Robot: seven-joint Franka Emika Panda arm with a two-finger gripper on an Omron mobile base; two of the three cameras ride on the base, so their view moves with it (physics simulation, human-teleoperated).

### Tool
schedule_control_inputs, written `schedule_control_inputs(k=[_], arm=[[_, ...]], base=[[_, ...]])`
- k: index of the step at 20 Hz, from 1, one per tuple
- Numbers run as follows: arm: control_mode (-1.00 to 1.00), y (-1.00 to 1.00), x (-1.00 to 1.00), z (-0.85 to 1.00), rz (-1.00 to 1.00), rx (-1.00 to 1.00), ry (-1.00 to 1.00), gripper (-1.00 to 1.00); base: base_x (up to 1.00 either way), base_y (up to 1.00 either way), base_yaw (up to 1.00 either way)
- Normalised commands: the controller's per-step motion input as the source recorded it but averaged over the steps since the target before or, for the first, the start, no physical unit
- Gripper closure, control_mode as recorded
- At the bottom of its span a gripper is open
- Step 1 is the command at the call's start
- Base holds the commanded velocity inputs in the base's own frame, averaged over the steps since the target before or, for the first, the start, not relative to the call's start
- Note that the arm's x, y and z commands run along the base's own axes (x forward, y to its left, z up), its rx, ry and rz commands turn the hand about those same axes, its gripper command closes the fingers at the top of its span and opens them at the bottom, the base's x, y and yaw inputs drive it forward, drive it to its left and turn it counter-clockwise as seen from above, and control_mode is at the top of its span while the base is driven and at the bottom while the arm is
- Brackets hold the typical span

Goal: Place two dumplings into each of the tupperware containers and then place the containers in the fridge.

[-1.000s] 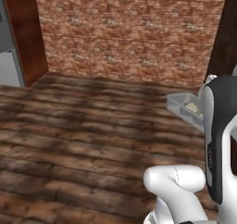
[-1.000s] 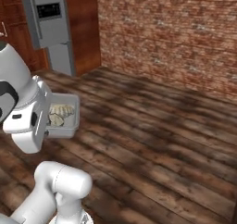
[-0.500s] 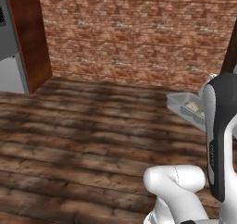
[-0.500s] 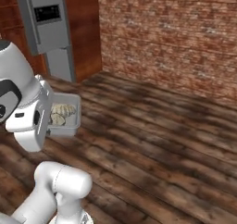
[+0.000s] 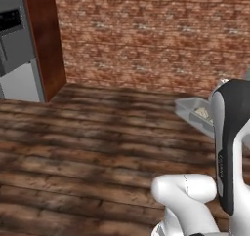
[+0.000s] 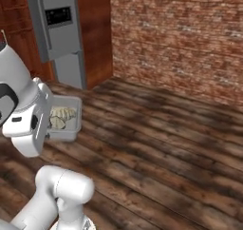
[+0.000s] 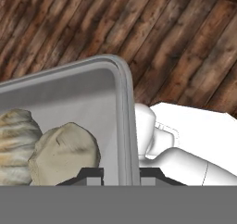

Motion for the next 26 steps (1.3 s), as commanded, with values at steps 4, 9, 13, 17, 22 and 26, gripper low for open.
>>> schedule_control_inputs(k=[4,9,13,17,22,26], arm=[[1.0,0.0,0.0,0.0,0.0,0.0,0.0,1.0],[1.0,0.0,0.0,0.0,0.0,0.0,0.0,1.0],[1.0,0.0,0.0,0.0,0.0,0.0,0.0,1.0],[1.0,0.0,0.0,0.0,0.0,0.0,0.0,1.0],[1.0,0.0,0.0,0.0,0.0,0.0,0.0,1.0],[1.0,0.0,0.0,0.0,0.0,0.0,0.0,1.0]], base=[[0.75,0.46,-0.05],[0.75,0.43,-0.05],[0.66,0.63,-0.06],[0.46,0.97,-0.07],[0.46,0.97,-0.08],[0.55,0.84,-0.07]])
